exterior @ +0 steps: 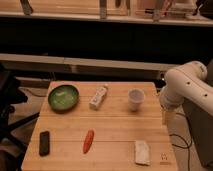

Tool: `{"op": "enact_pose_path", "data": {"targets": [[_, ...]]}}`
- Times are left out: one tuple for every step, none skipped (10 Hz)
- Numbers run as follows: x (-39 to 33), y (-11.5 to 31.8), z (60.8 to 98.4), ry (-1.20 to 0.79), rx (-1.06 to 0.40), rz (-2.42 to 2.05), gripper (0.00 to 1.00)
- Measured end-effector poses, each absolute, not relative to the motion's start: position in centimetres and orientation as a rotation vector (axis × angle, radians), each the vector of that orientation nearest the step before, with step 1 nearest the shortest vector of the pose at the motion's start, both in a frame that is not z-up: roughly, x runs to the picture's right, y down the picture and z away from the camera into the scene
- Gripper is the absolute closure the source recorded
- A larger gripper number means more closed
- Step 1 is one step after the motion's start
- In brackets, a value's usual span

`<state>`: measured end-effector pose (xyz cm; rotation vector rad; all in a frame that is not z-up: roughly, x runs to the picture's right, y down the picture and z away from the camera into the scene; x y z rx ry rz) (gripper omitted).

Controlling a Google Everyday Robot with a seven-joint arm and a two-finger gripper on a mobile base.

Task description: Place the white sponge in the ceramic cup

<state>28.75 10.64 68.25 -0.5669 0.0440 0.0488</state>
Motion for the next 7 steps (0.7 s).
{"op": "enact_pose_path", "data": {"targets": [[28.6, 11.2, 68.3, 0.042, -0.569, 0.033, 0.2], [28.1, 12.6, 68.4, 0.034, -0.573, 0.006, 0.2], [28.1, 14.0, 68.5, 0.034, -0.576, -0.011, 0.2], [28.0, 14.3, 68.5, 0.033, -0.577, -0.026, 0.2], [27.7, 14.3, 68.6, 0.03, -0.578, -0.032, 0.2], [27.6, 14.3, 68.6, 0.029, -0.578, -0.036, 0.2], [27.4, 14.9, 68.7, 0.023, -0.585, -0.058, 0.2]]}}
